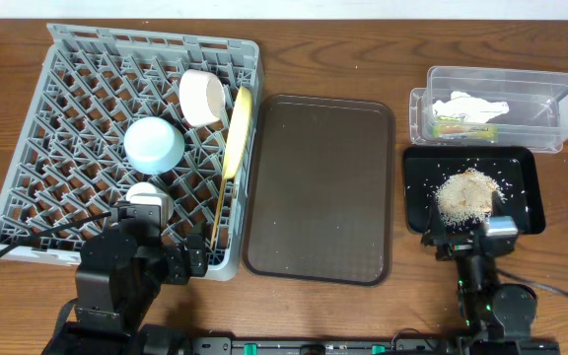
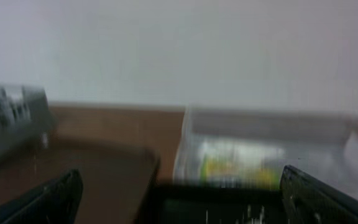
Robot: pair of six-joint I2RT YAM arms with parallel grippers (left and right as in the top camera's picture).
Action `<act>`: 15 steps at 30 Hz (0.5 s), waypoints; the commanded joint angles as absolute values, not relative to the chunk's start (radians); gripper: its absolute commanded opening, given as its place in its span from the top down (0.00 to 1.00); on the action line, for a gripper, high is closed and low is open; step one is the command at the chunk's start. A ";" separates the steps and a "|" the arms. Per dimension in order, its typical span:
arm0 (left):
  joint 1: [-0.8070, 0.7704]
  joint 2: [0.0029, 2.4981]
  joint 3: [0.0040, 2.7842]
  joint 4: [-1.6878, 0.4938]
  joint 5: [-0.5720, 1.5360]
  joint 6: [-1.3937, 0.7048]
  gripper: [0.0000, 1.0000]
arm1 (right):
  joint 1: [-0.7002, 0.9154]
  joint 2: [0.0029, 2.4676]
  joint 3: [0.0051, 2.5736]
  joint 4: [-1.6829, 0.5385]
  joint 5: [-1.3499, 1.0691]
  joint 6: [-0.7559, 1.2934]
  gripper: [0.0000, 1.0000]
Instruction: Sort waste into correct bins and load items into the dishwasher
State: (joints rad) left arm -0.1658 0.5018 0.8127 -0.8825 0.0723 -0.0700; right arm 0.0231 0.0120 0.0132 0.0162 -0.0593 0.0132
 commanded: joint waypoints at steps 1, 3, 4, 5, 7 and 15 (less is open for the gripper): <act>-0.168 0.498 0.812 -0.881 0.075 -0.056 0.02 | 0.032 0.005 0.006 -0.058 -0.075 0.003 0.01; -0.168 0.498 0.812 -0.881 0.075 -0.056 0.02 | 0.032 0.006 0.006 -0.068 -0.086 0.003 0.01; -0.168 0.498 0.812 -0.881 0.075 -0.056 0.02 | 0.032 0.006 0.006 -0.068 -0.086 0.002 0.01; -0.168 0.497 0.812 -0.881 0.075 -0.056 0.02 | 0.032 0.006 0.006 -0.068 -0.086 0.002 0.01; -0.168 0.497 0.812 -0.881 0.075 -0.056 0.02 | 0.032 0.006 0.006 -0.068 -0.086 0.003 0.01; -0.168 0.498 0.812 -0.881 0.075 -0.056 0.02 | 0.032 0.007 0.006 -0.068 -0.086 0.003 0.01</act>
State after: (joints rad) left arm -0.1658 0.5018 0.8127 -0.8825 0.0723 -0.0700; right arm 0.0231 0.0120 0.0067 -0.0639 -0.0750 0.0132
